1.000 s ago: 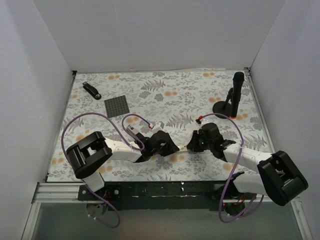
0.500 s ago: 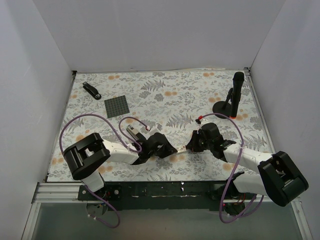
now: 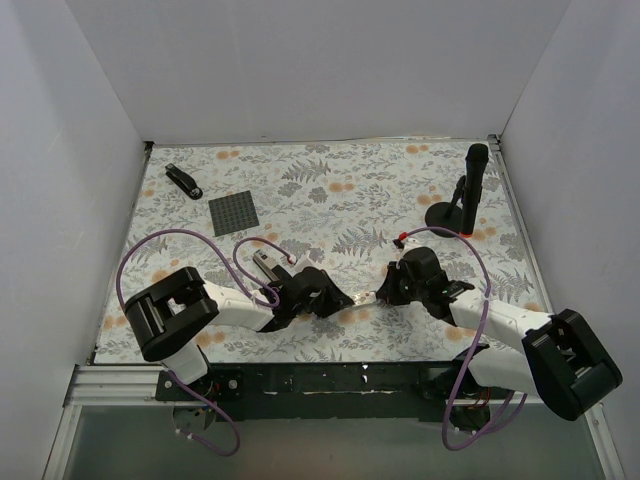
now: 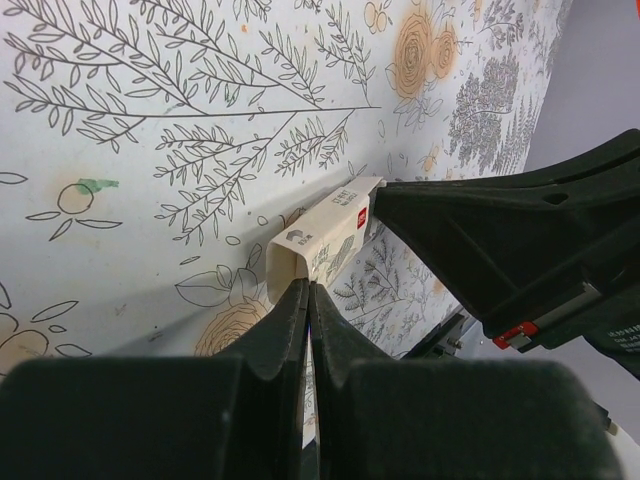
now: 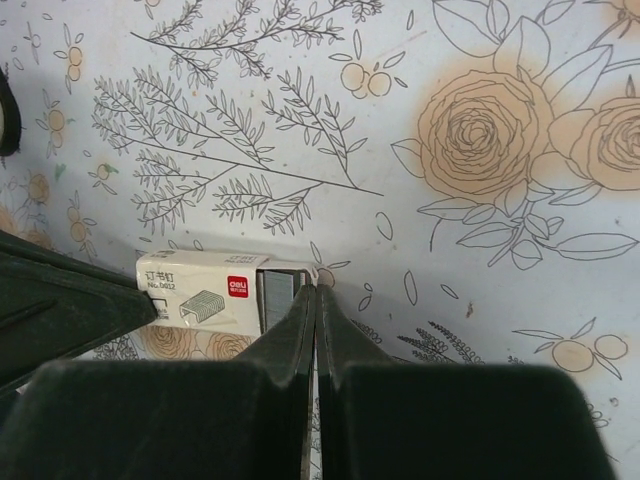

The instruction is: Load the staples into the stapler

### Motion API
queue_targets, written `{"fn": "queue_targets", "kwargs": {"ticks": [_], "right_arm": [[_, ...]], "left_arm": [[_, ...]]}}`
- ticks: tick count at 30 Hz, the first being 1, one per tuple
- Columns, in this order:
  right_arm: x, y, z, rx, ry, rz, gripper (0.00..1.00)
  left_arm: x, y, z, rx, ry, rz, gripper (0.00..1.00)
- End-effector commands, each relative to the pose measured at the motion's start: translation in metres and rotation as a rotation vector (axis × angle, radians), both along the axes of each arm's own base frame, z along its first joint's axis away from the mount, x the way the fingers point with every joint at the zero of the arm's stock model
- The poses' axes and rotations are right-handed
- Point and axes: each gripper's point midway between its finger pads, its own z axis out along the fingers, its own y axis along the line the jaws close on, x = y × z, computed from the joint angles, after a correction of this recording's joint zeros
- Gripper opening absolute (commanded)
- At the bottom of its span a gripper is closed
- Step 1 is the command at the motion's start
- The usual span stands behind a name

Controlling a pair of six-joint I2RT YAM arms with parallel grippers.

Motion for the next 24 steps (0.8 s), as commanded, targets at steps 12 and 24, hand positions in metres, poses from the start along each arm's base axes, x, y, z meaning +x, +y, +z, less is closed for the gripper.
{"fn": "queue_targets", "kwargs": {"ticks": [12,24], "right_arm": [[0.027,-0.025,0.006,-0.132,-0.057,-0.110,0.01],[0.043,-0.056,0.008,-0.217,-0.039,-0.212,0.01]], "left_arm": [[0.023,0.001,0.015,-0.011,-0.061,-0.033,0.00],[0.040,-0.015,0.002,0.036,-0.098,-0.159,0.00]]}}
